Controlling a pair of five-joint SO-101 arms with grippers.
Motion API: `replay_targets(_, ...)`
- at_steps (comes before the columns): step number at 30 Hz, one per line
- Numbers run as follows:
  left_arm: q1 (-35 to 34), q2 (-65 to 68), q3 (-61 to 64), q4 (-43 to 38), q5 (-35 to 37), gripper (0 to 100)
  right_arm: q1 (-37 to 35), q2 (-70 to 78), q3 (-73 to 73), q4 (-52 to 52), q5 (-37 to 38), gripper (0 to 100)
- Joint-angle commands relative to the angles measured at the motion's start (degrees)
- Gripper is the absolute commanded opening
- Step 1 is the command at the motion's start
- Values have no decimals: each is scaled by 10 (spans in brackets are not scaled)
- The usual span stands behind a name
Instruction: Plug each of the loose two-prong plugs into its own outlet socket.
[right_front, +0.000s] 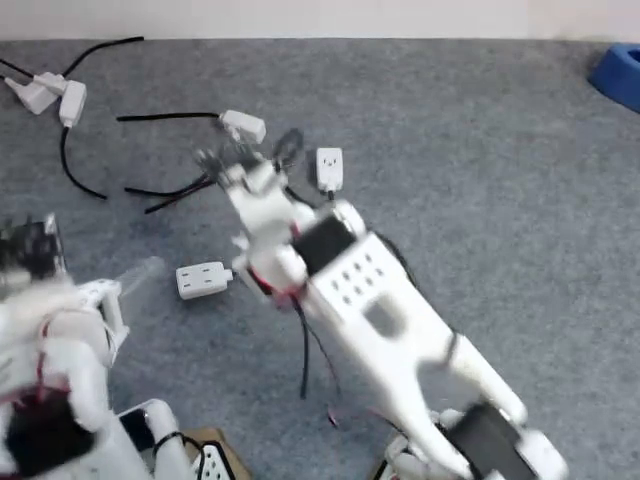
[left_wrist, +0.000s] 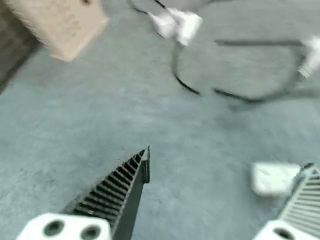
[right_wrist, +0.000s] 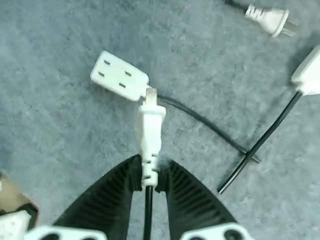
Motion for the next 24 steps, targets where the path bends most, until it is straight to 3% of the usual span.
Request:
replay_targets(1, 87, 254, -197, 120, 1, 433, 7, -158, 187, -103, 21, 8)
replay_targets(4, 138, 352, -268, 160, 1, 433, 5, -252, 255, -130, 21, 8)
replay_targets(11, 214, 415, -354, 164, 4, 433, 6, -438, 324, -128, 30, 8)
replay_targets(24, 278, 458, -331, 160, 37, 430, 2, -454, 335, -129, 28, 8)
